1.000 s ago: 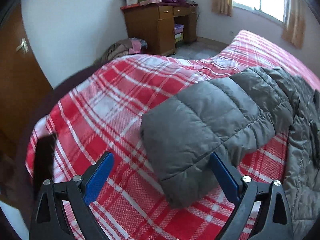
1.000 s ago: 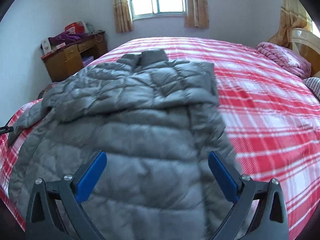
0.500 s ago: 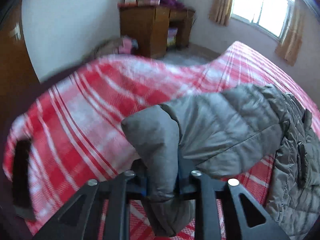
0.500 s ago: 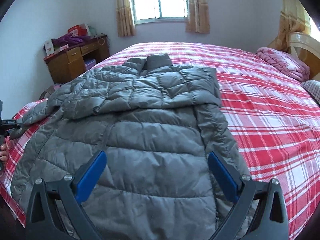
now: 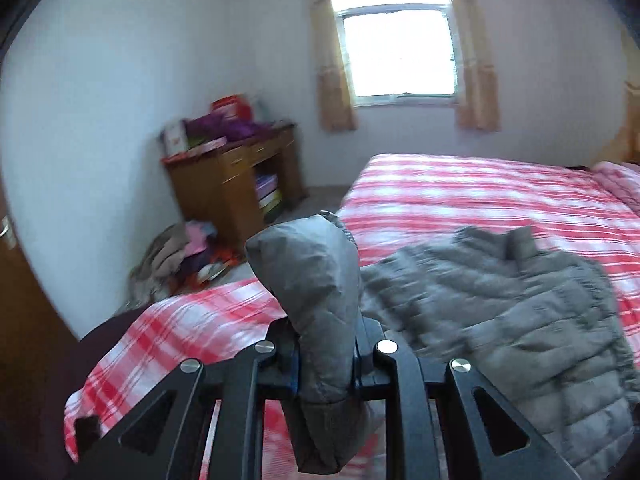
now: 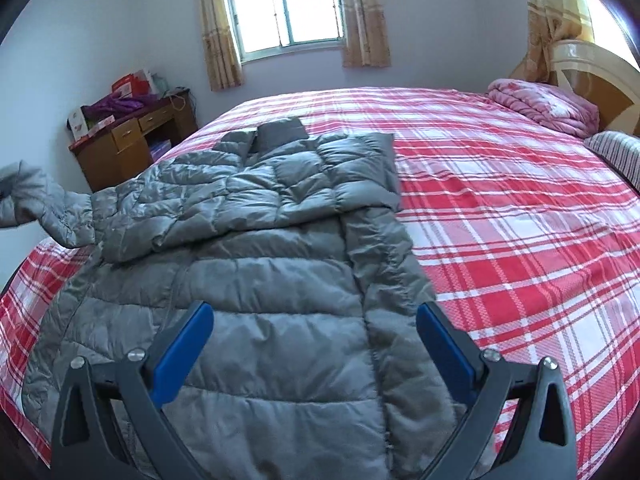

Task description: Fold large clothes

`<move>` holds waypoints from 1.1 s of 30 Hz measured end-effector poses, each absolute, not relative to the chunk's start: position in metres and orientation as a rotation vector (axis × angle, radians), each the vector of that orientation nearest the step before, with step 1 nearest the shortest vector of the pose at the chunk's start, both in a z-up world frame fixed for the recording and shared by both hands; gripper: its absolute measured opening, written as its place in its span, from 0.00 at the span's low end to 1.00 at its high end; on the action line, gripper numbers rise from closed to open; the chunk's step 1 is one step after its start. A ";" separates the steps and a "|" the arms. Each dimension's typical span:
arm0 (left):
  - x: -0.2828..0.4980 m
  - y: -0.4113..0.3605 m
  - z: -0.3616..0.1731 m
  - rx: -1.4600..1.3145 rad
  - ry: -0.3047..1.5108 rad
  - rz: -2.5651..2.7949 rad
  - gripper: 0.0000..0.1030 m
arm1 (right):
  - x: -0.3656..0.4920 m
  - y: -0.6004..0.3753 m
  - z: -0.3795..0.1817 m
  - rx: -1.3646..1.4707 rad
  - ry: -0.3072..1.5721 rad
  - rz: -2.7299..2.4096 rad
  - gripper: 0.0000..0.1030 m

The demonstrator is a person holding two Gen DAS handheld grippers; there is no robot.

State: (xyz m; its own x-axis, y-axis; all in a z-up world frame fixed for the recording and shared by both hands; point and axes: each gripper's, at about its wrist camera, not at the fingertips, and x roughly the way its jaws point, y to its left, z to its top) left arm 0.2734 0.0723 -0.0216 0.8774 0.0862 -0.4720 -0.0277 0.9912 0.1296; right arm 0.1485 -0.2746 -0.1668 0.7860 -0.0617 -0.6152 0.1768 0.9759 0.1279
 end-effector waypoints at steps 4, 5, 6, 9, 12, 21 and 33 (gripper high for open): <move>0.273 0.014 -0.016 0.170 0.474 -0.026 0.17 | 0.143 -0.285 -0.167 0.196 0.651 -0.145 1.00; 0.273 0.001 -0.016 0.180 0.471 -0.047 0.17 | 0.141 -0.288 -0.167 0.202 0.648 -0.149 1.00; 0.272 -0.017 -0.017 0.196 0.466 -0.078 0.17 | 0.139 -0.291 -0.167 0.208 0.646 -0.154 1.00; 0.267 -0.066 -0.021 0.245 0.452 -0.145 0.17 | 0.136 -0.300 -0.169 0.229 0.642 -0.163 1.00; 0.263 -0.106 -0.033 0.280 0.465 -0.219 0.17 | 0.136 -0.307 -0.175 0.249 0.652 -0.167 1.00; 0.233 -0.168 -0.069 0.445 0.377 -0.236 0.92 | 0.131 -0.323 -0.189 0.281 0.688 -0.182 1.00; 0.299 -0.031 -0.130 0.426 0.569 0.161 0.93 | 0.154 -0.305 -0.158 0.278 0.663 -0.102 1.00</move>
